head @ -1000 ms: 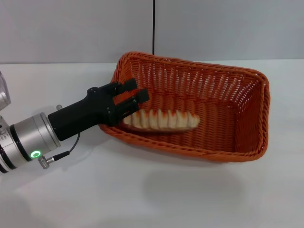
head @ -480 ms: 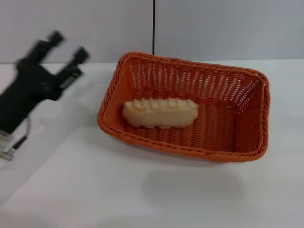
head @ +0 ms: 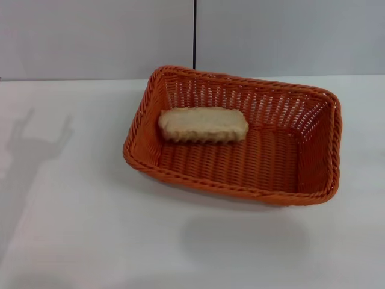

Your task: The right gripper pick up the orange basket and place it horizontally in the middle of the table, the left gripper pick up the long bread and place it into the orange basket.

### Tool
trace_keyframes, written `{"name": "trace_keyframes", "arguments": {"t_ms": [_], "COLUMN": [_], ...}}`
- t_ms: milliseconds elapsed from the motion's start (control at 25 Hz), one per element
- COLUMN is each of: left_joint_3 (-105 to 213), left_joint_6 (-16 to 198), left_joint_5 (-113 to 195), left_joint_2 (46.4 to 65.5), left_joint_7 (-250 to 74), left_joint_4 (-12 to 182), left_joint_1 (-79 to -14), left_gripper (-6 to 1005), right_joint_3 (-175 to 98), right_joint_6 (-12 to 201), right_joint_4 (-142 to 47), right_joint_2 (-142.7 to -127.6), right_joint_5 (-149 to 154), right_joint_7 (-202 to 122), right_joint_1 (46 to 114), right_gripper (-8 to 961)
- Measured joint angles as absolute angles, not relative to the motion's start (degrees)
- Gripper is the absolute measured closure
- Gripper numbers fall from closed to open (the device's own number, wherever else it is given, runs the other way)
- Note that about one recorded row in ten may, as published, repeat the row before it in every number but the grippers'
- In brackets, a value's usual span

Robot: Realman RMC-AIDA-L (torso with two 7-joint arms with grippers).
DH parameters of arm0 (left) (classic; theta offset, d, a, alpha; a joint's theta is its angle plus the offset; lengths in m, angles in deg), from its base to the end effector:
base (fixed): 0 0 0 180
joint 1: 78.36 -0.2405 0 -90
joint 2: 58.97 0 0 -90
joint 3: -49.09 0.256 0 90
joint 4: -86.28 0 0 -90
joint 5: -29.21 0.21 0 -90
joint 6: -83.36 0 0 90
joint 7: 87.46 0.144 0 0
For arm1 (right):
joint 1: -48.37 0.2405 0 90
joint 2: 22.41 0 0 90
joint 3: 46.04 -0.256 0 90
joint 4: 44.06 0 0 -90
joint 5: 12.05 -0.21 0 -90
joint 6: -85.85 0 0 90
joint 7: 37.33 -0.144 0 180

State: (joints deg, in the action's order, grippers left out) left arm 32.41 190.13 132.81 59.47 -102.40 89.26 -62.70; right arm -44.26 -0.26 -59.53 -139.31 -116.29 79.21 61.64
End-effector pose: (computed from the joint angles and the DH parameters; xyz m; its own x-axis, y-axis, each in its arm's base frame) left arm -0.3195 0.2351 0.0384 0.5536 -0.4729 0.6855 0.6802 -0.2181 -0.6998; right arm 0.4041 0.2413 0.1119 0.2156 0.2235 -0.9506 -0.9685 -0.0756 -0.2374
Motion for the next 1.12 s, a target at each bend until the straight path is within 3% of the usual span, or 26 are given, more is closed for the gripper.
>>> {"name": "trace_keyframes", "arguments": {"t_ms": [600,1120], "left_joint_3": [29.16,28.7], "left_joint_6": [189.97,189.28], "left_joint_5": [132.81,132.89], "left_joint_2": [59.34,59.32], "left_joint_7": [-102.34,-102.63], "left_joint_4": [89.14,89.21], "left_joint_1": [-63.15,-63.62], "left_gripper": [188,188], "right_joint_3": [-44.55,-44.44], "right_joint_6": [0.94,3.02], "right_joint_4": [-59.53,-57.94], "right_joint_2": [-139.46,-141.12], "right_joint_5": [-116.35,-116.23], "right_joint_7": [81.38,90.89], "right_joint_1": [61.59,60.91], "right_gripper": [453,452]}}
